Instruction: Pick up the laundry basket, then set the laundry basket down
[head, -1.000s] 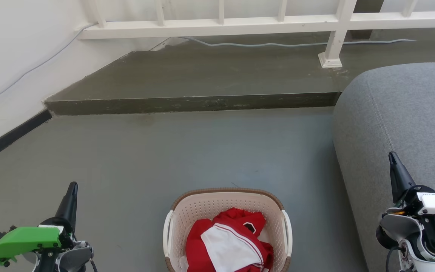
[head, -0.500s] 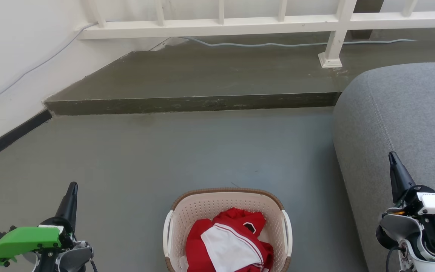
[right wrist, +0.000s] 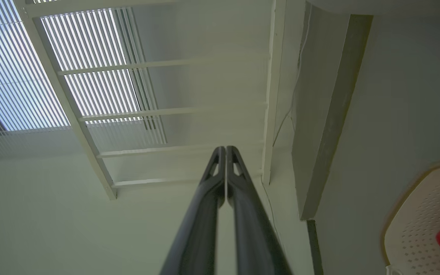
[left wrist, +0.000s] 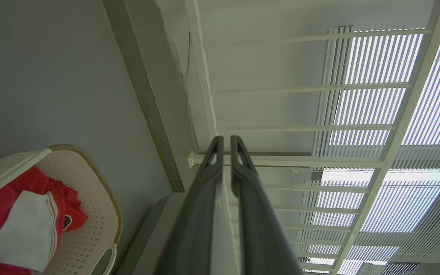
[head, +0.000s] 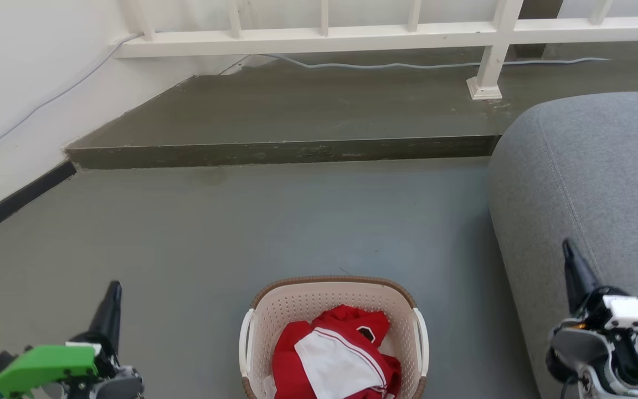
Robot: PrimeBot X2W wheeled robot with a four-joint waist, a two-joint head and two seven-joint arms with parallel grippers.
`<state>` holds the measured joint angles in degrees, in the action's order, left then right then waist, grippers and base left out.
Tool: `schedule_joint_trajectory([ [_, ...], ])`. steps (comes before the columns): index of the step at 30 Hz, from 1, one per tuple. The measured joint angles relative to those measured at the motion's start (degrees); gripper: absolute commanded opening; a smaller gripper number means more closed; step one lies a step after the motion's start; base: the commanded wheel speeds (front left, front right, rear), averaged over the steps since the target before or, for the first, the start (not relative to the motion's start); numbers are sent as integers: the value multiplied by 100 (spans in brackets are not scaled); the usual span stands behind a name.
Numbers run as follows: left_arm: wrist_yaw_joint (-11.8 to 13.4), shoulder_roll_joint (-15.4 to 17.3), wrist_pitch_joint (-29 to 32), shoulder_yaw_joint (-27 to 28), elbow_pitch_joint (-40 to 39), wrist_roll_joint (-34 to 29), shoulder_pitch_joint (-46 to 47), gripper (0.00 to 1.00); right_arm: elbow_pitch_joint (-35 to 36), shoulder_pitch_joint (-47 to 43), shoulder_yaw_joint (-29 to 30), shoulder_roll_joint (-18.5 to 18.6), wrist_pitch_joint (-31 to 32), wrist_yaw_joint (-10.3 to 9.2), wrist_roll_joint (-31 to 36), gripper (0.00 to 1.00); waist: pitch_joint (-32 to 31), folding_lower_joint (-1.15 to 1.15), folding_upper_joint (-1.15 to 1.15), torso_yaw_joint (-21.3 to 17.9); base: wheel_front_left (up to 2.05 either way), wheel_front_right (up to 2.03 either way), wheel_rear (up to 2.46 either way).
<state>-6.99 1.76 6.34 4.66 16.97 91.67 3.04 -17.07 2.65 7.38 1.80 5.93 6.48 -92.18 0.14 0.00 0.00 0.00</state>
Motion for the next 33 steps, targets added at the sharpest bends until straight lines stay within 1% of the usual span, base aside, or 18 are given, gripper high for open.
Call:
schedule_joint_trajectory([
  [3,3,-85,-2,-26,130,0,-147,100,-136,-165,-19,-71,-1,-1,0,100,1,0,0,0,0,0,0],
  [14,2,-82,-174,-104,38,-32,-163,100,-97,-178,-112,-75,-131,-1,0,100,12,0,0,2,0,0,0],
  [26,2,-75,-432,-312,-137,-359,-157,100,23,-145,-335,-68,-333,0,5,100,26,0,0,4,0,0,0],
  [33,2,-3,-595,-493,-256,-705,-152,100,185,-32,-594,91,-504,0,481,100,36,0,0,-1,0,0,0],
])
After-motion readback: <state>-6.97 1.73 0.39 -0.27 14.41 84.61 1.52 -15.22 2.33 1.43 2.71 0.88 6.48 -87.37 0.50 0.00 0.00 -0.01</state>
